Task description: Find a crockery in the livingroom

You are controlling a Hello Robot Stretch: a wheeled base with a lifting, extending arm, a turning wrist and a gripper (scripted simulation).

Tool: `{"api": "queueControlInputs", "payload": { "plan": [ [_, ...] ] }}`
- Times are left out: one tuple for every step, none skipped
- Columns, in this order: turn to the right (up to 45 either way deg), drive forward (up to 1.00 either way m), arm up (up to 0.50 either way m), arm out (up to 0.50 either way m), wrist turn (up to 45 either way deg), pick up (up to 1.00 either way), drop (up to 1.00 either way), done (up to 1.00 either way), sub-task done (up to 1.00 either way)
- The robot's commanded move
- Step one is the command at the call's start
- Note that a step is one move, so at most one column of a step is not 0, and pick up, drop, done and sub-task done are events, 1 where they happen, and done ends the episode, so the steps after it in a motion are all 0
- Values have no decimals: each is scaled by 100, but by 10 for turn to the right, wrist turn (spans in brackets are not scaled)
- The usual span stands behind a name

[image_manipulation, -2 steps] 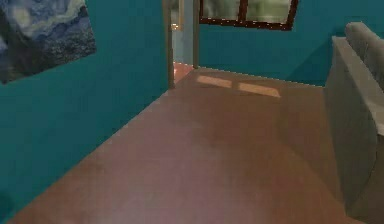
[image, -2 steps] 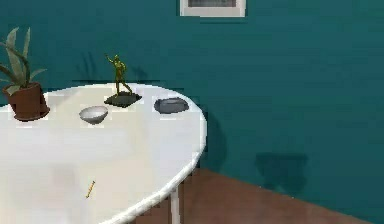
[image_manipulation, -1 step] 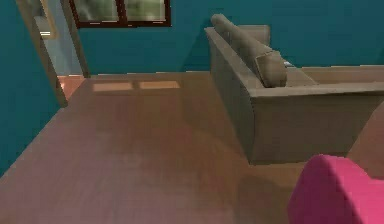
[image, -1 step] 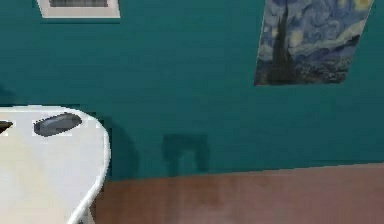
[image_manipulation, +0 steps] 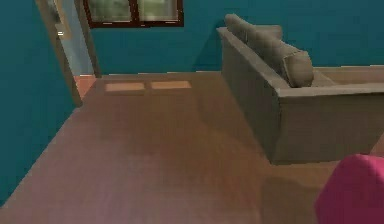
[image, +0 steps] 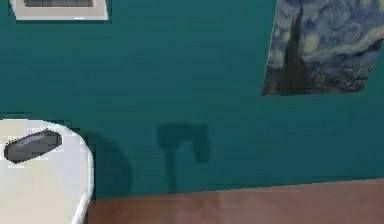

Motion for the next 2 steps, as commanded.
{"api": "queueControlInputs", "payload": {
  "plan": [
    [450, 0, 0, 0, 0, 0, 0, 0, 0],
    [450, 0, 0, 0, 0, 0, 0, 0, 0]
  ]
}}
